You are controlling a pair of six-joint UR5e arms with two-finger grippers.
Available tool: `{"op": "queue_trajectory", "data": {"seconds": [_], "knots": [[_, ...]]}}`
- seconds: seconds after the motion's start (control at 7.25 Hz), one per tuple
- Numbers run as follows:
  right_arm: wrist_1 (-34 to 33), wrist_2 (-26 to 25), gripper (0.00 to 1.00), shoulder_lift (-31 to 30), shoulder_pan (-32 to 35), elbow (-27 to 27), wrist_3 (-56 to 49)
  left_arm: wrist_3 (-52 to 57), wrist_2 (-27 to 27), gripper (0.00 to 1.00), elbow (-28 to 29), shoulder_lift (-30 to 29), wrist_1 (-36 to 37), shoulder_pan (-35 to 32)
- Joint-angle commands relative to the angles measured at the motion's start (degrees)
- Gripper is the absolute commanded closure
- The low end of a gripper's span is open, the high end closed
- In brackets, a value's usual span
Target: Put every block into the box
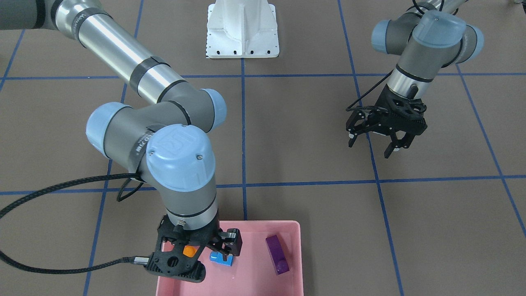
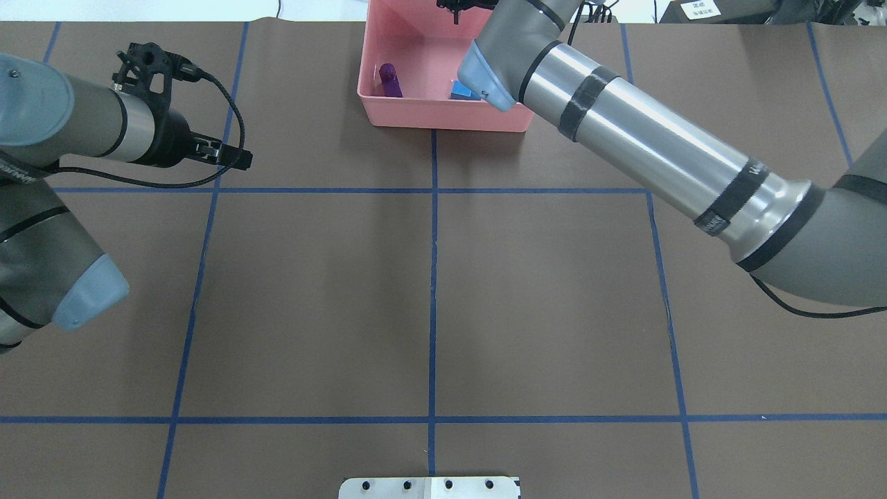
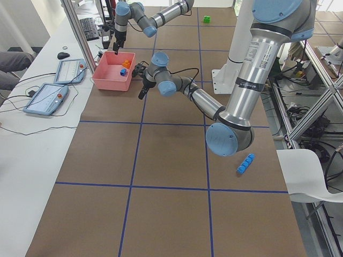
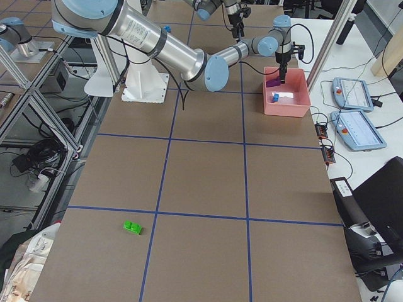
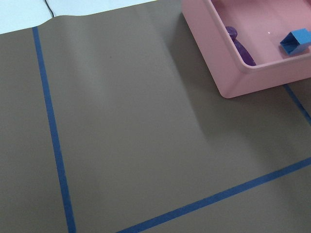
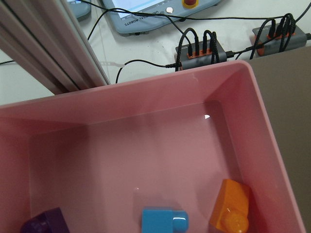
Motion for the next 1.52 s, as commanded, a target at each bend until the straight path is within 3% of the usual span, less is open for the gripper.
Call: {"op": "queue_trajectory", "data": {"seconds": [0.0,0.28,0.41,0.55,0.83,0.97,1.1,1.38], "knots": [[-14.6,4.5,0.01,-11.6,4.0,22.2,-9.9,1.1,-0.1,0.0,-6.5,8.8,-0.4,0.0],[-16.2,7.8,0.01,-26.1,7.4,38.4,-17.4,0.3,-0.4,0.0,-8.1,9.6,-0.5,0.5],[-16.2,9.7,0.01,-33.6,9.8,45.6,-21.5,1.4,-0.2,0.0,-9.1,16.9,-3.0,1.4],[-16.3,10.7,0.01,-38.9,12.0,50.1,-24.9,6.8,-0.2,0.0,-9.3,25.4,-11.0,2.4],[-16.2,11.2,0.01,-45.1,14.0,54.7,-29.9,25.5,-0.7,0.0,-9.2,42.4,-22.4,2.9],[-16.2,12.7,0.0,-45.5,14.6,55.2,-30.0,31.8,-5.4,0.0,-9.0,50.1,-28.4,3.1],[-16.2,12.8,0.01,-46.5,14.8,56.0,-30.3,35.0,-6.6,0.0,-9.0,55.4,-33.8,3.6],[-16.2,12.8,0.01,-46.8,14.8,56.3,-30.4,36.0,-10.2,0.01,-8.9,60.3,-34.7,8.0]]}}
